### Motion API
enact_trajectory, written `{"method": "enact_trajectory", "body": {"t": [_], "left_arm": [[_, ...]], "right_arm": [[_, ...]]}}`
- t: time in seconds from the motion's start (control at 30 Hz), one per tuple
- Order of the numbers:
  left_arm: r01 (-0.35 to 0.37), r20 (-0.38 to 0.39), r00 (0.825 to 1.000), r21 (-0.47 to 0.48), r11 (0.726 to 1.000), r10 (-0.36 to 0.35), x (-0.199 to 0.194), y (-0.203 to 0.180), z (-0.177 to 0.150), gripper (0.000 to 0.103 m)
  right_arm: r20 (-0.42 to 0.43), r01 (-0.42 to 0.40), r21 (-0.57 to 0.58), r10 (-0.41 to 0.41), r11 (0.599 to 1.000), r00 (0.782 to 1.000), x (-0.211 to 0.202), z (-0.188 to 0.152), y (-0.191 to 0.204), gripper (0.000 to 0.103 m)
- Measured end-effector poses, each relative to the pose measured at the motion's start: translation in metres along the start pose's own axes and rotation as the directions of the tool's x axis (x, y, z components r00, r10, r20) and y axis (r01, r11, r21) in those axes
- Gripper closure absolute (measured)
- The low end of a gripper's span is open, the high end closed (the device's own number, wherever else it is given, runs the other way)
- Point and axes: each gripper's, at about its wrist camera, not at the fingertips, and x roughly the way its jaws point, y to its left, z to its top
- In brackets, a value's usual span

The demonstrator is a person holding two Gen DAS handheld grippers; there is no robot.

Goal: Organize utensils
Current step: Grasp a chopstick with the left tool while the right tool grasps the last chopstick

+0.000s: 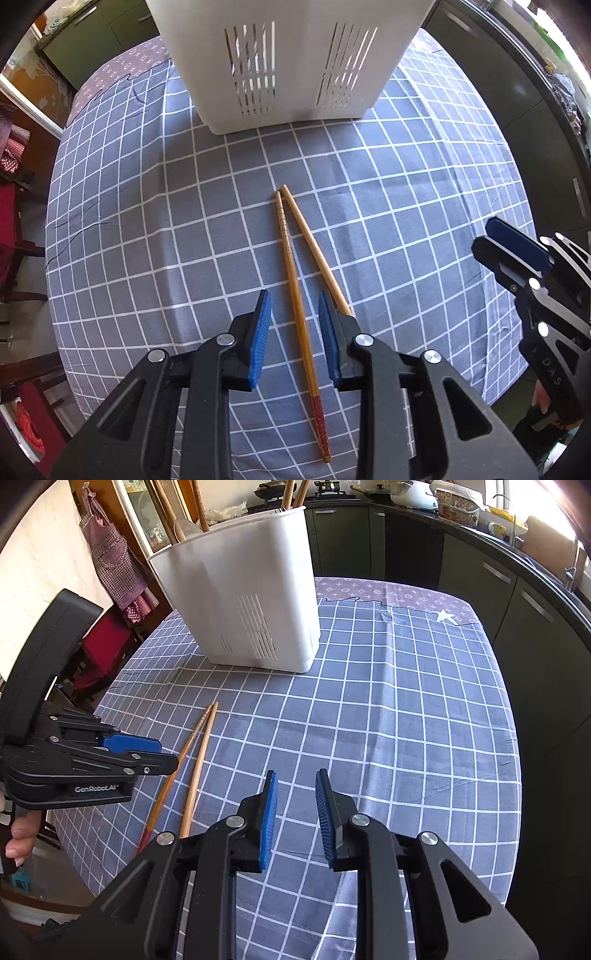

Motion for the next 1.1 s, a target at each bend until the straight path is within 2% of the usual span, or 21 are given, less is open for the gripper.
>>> {"method": "enact_trajectory", "body": {"t": [0.3, 0.5, 0.7, 0.93, 1.1], "left_arm": [[-0.037, -0.027, 0.999, -0.032, 0.999, 0.036, 0.020, -0.007, 0.007, 0.082], [-0.062, -0.021, 0.998, 0.005, 0.998, 0.062, 0.021, -0.025, 0.012, 0.093], [-0.036, -0.030, 0.999, -0.002, 0.999, 0.036, 0.019, -0.023, 0.011, 0.097], [-0.008, 0.063, 0.998, -0.010, 1.000, 0.009, -0.019, -0.003, 0.002, 0.097], [0.022, 0.176, 0.984, -0.002, 1.000, -0.021, -0.059, 0.012, -0.014, 0.097]], "right_arm": [[0.017, -0.022, 0.018, 0.022, 1.000, 1.000, -0.004, -0.002, -0.003, 0.081], [0.017, -0.025, 0.039, 0.024, 0.999, 1.000, -0.006, -0.006, -0.011, 0.081], [0.016, -0.022, 0.042, 0.021, 0.999, 1.000, -0.008, -0.007, -0.013, 0.081], [-0.007, -0.029, 0.027, 0.029, 0.999, 1.000, -0.003, 0.000, -0.002, 0.081], [-0.052, -0.063, -0.019, 0.062, 0.998, 0.997, 0.012, 0.010, 0.027, 0.081]]}}
